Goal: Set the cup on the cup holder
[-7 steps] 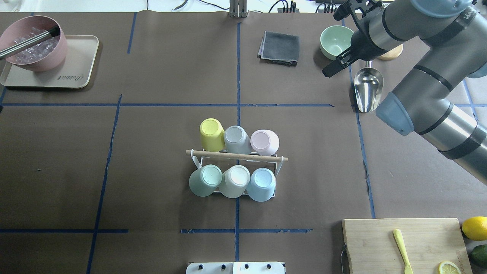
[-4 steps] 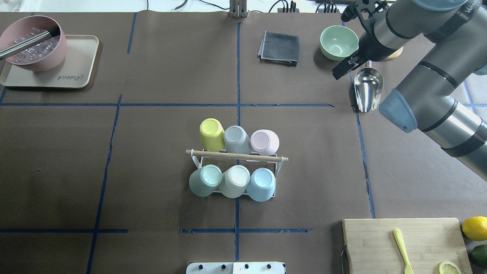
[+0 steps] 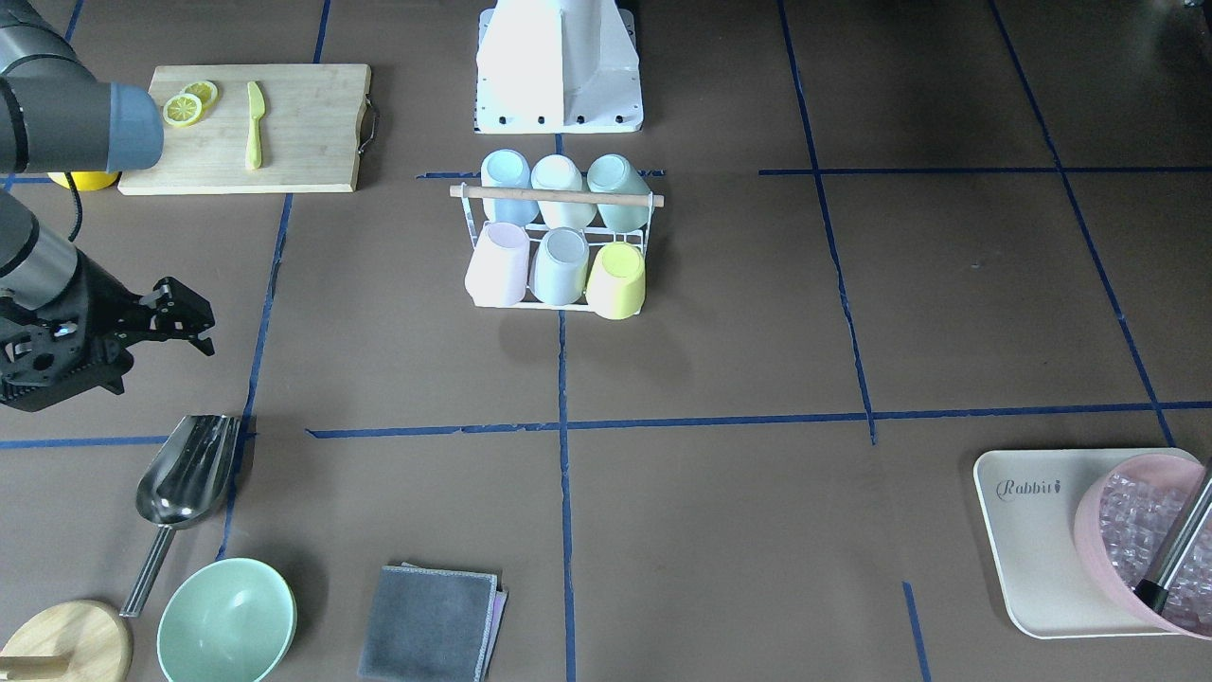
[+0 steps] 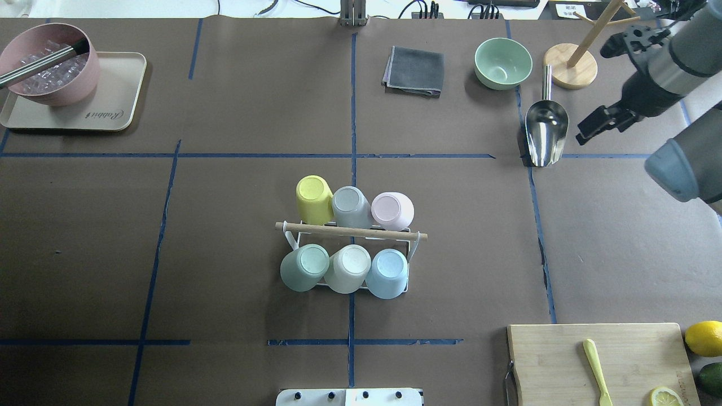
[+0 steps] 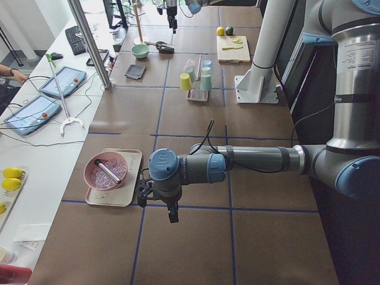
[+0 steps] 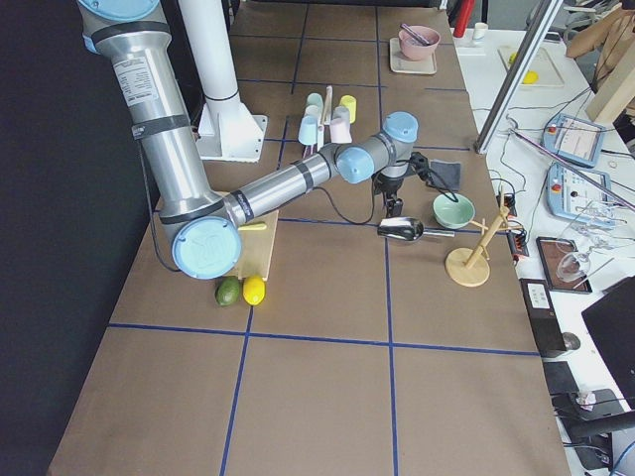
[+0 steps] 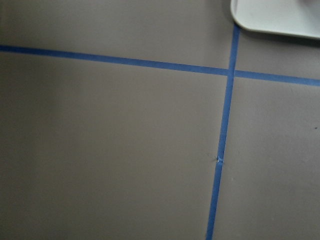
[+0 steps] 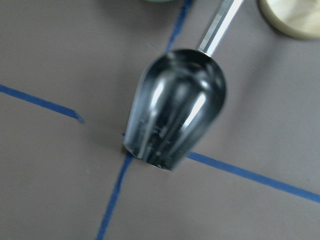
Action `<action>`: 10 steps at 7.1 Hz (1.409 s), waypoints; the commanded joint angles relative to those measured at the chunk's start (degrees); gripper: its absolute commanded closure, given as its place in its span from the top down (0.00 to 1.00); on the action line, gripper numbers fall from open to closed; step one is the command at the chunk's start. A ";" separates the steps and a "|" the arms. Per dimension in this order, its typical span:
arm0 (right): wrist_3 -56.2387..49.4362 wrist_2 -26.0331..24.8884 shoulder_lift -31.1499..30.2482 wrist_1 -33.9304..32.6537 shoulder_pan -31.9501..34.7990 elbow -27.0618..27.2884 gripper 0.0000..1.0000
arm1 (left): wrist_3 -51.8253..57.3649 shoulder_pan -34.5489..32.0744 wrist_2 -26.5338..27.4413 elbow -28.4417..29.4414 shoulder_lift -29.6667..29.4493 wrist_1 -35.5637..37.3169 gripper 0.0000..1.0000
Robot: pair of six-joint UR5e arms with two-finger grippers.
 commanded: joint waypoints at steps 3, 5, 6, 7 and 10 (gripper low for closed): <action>-0.63 6.04 -14.96 0.27 13.07 0.41 1.00 | -3.51 0.60 0.26 0.55 -0.50 -4.33 1.00; -2.46 6.14 -19.10 0.01 18.34 0.77 1.00 | -0.64 2.35 0.35 0.46 -0.24 -6.37 1.00; -4.13 6.14 -21.47 0.00 21.33 0.94 1.00 | 3.66 3.67 0.35 0.55 0.03 -6.29 1.00; -7.02 5.97 -24.36 0.00 22.75 2.42 1.00 | 7.70 3.68 0.35 0.64 0.20 -6.20 1.00; -20.45 5.35 -28.61 -0.08 27.24 4.63 1.00 | 8.88 3.77 0.00 -0.33 0.91 -5.59 1.00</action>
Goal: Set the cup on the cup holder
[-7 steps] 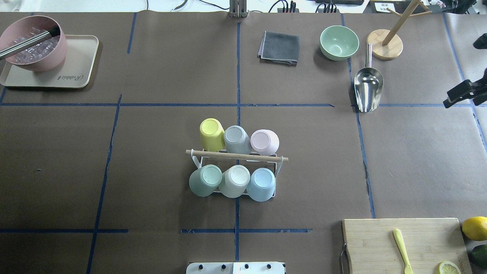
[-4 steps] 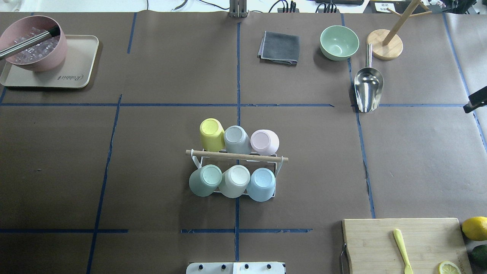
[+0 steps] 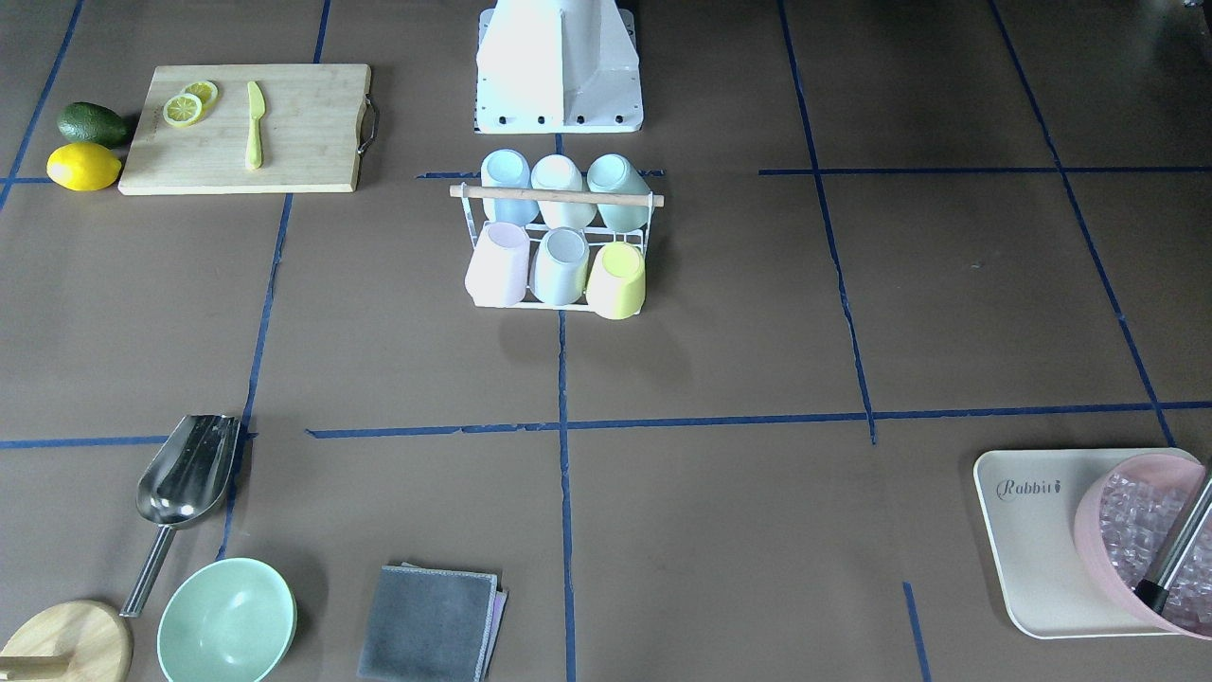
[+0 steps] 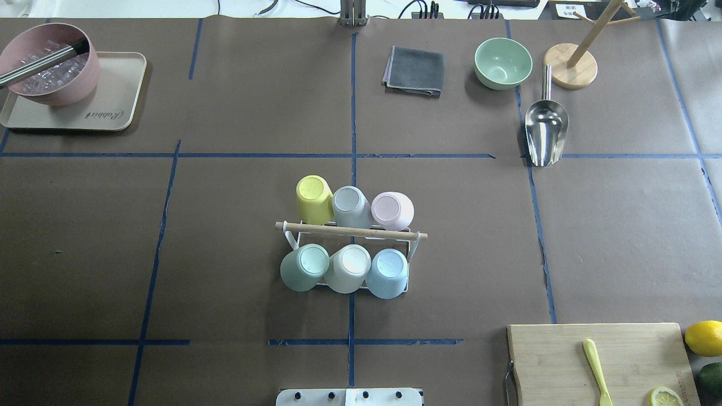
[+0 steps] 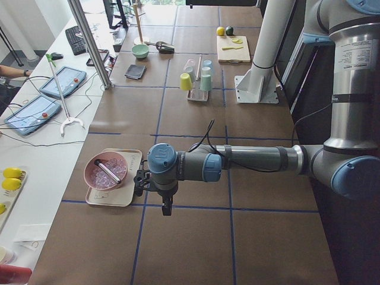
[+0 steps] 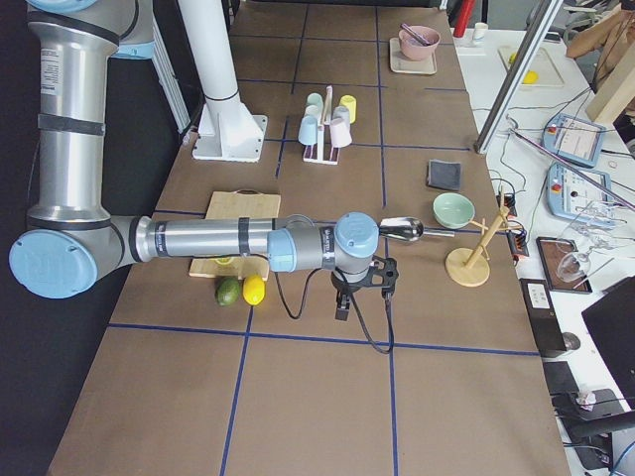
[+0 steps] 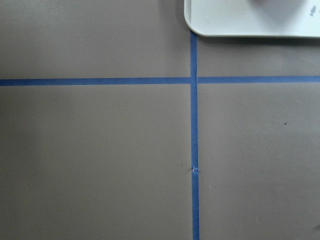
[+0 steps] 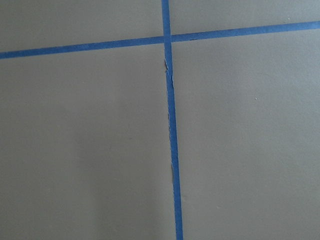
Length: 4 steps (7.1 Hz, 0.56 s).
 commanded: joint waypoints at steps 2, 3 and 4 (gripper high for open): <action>-5.83 -2.18 0.35 -3.29 0.69 -0.20 1.00 | 1.93 -0.22 -0.48 -0.81 0.09 0.29 1.00; -5.83 -2.27 3.41 -6.45 0.52 -0.64 1.00 | 2.03 -0.31 -0.57 -1.17 0.35 0.29 1.00; -5.83 -2.62 4.40 -8.83 0.60 -0.65 1.00 | 2.99 -0.39 -0.57 -1.17 0.35 0.46 1.00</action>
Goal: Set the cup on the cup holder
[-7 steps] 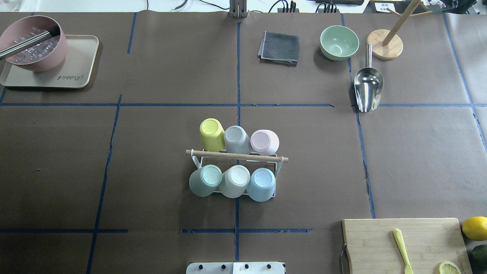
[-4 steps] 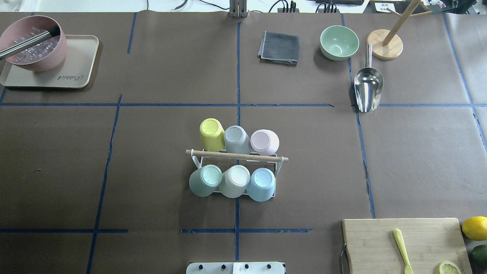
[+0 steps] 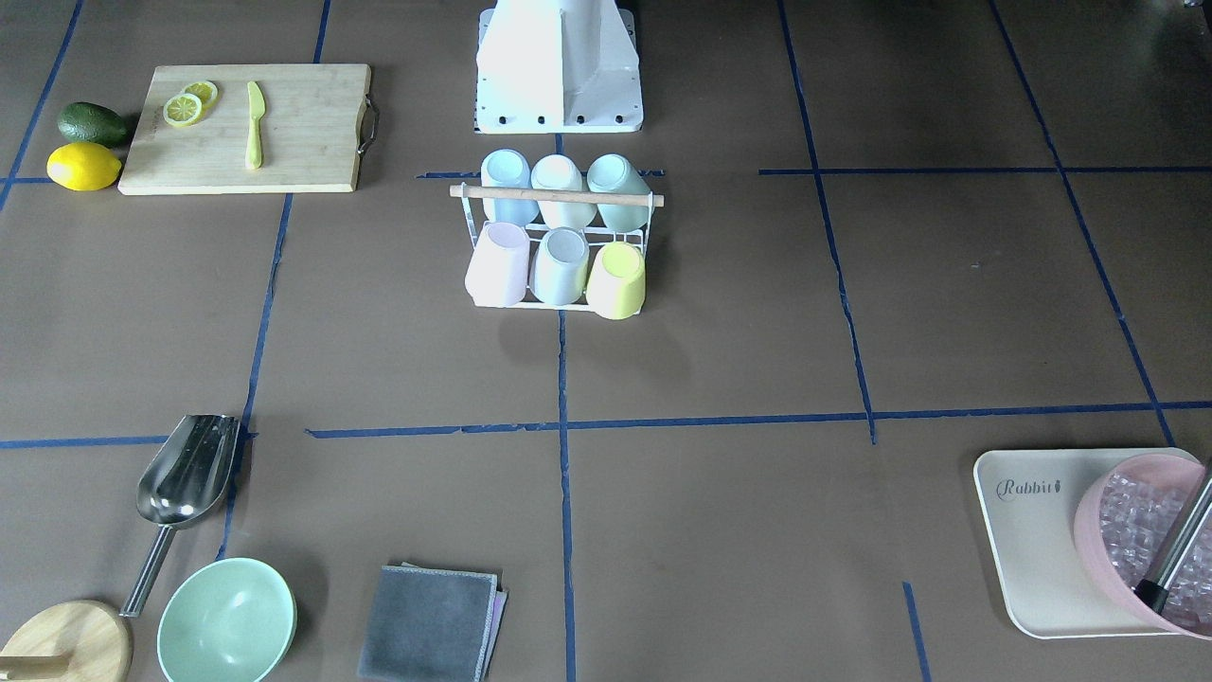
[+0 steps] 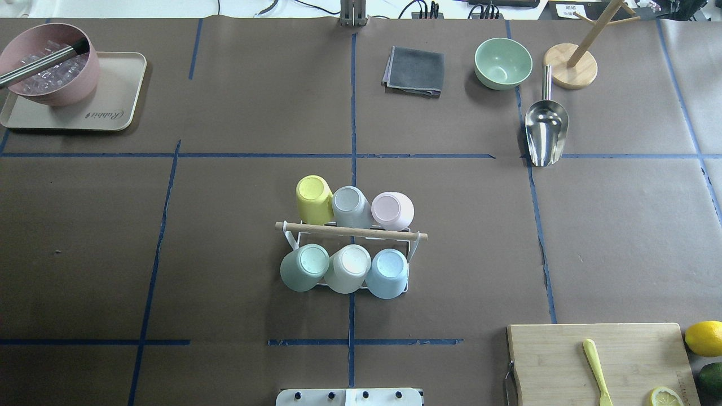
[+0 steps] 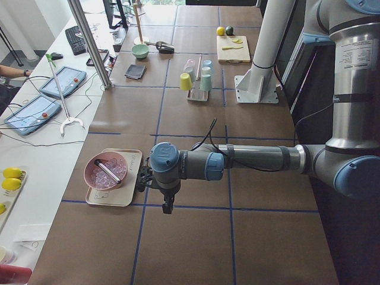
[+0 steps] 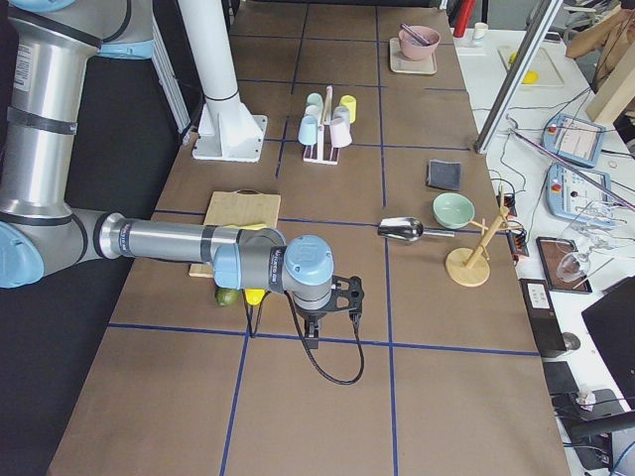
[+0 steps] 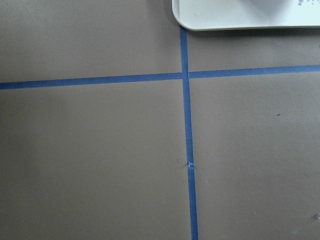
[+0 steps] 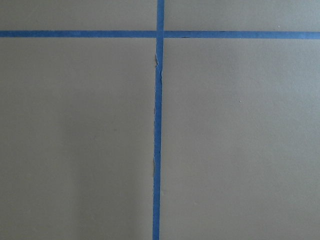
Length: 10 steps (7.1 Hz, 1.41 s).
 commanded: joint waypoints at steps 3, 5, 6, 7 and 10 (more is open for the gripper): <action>-0.18 -2.05 1.96 -3.17 0.06 -0.11 1.00 | 1.41 -0.12 -0.15 -0.26 -0.09 0.75 1.00; -0.18 -2.05 1.96 -3.17 0.06 -0.11 1.00 | 3.86 -0.21 -0.15 -0.35 -0.62 3.82 1.00; -0.18 -2.05 1.96 -3.17 0.06 -0.11 1.00 | 3.87 -0.21 -0.06 -0.35 -0.44 3.83 1.00; -0.18 -2.05 1.96 -3.17 0.06 -0.11 1.00 | 3.87 -0.12 -0.06 -0.17 -0.36 3.83 1.00; -0.18 -2.05 1.87 -3.17 0.06 -0.11 1.00 | 3.87 -0.21 -0.06 -0.61 -0.01 3.92 1.00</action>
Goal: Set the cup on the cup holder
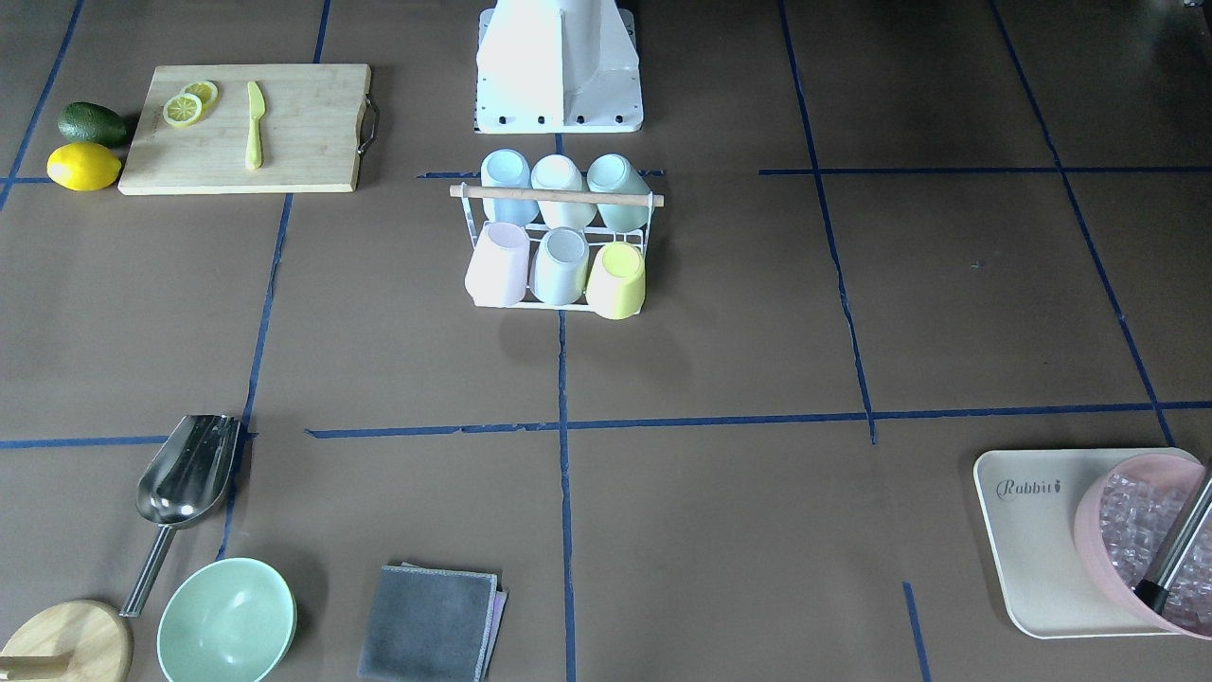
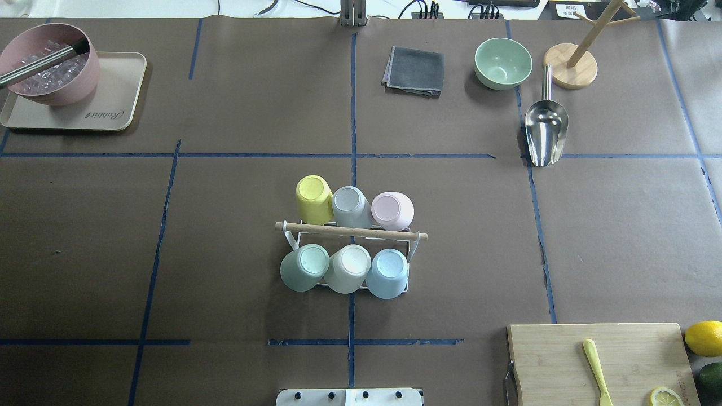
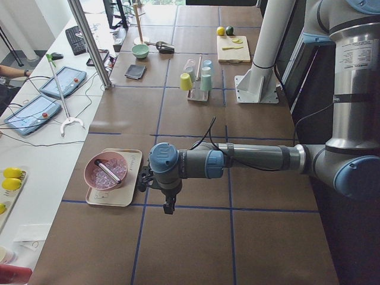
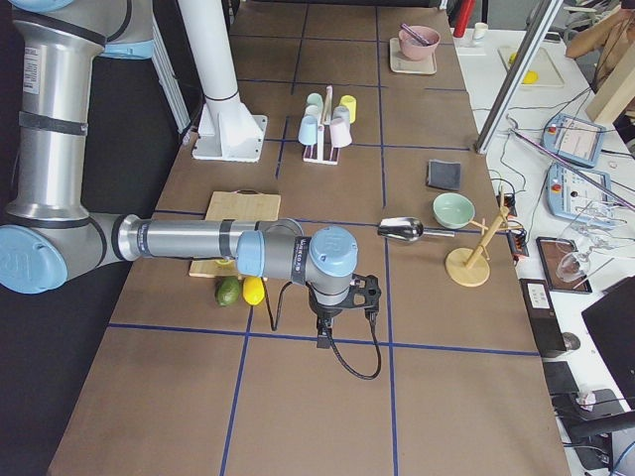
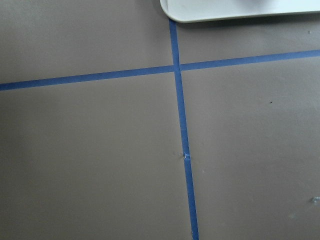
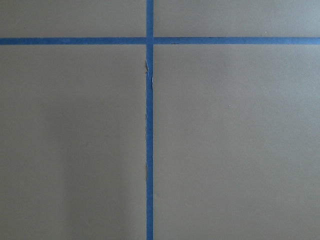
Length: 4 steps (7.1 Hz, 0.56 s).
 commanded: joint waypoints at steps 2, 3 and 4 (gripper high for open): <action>0.00 0.00 -0.01 0.00 0.00 0.00 1.00 | 0.01 -0.01 0.00 -0.10 0.17 0.02 1.00; 0.00 0.00 -0.10 0.00 0.00 0.00 1.00 | 0.01 -0.10 0.00 -0.19 0.26 0.02 1.00; 0.00 0.00 -0.10 0.00 0.00 0.00 1.00 | 0.01 -0.10 0.00 0.42 0.35 0.02 1.00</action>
